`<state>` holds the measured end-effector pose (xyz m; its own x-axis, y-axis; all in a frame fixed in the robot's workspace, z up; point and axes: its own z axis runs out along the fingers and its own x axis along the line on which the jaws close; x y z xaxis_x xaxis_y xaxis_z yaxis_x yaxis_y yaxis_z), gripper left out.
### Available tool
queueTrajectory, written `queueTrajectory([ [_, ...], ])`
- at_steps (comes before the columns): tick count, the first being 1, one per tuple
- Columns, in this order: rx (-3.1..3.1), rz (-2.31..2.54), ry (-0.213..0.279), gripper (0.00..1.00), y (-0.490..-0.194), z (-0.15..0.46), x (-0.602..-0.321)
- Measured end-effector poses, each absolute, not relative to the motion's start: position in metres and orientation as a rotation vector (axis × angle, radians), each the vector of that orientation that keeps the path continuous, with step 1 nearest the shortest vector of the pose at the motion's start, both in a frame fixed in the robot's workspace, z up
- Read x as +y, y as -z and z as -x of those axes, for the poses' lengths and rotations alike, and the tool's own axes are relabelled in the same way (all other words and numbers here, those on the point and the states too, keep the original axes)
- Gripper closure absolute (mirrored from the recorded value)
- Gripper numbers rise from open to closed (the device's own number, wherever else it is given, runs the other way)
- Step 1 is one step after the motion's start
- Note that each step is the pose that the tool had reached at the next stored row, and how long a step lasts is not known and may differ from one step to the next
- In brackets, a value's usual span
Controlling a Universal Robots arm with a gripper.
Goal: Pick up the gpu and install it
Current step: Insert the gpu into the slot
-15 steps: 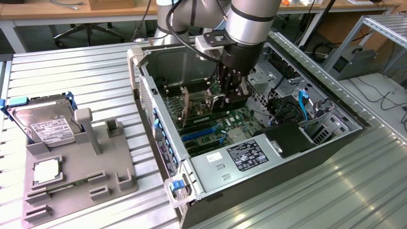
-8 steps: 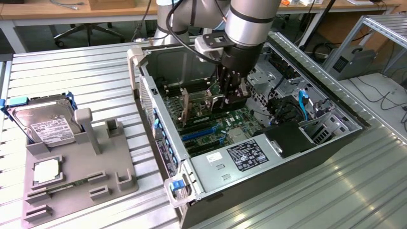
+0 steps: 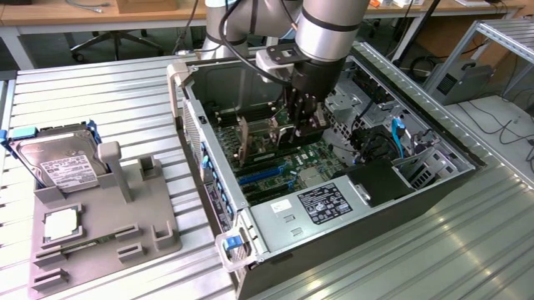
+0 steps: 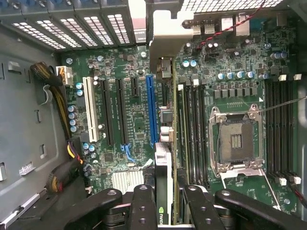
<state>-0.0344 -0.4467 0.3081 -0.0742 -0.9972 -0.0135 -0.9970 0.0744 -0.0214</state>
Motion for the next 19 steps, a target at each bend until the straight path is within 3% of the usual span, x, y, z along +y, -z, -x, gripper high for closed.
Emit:
queueTrajectory([
  [19,2.254,2.154,0.010,0.73,-0.3073,0.0387,-0.4566],
])
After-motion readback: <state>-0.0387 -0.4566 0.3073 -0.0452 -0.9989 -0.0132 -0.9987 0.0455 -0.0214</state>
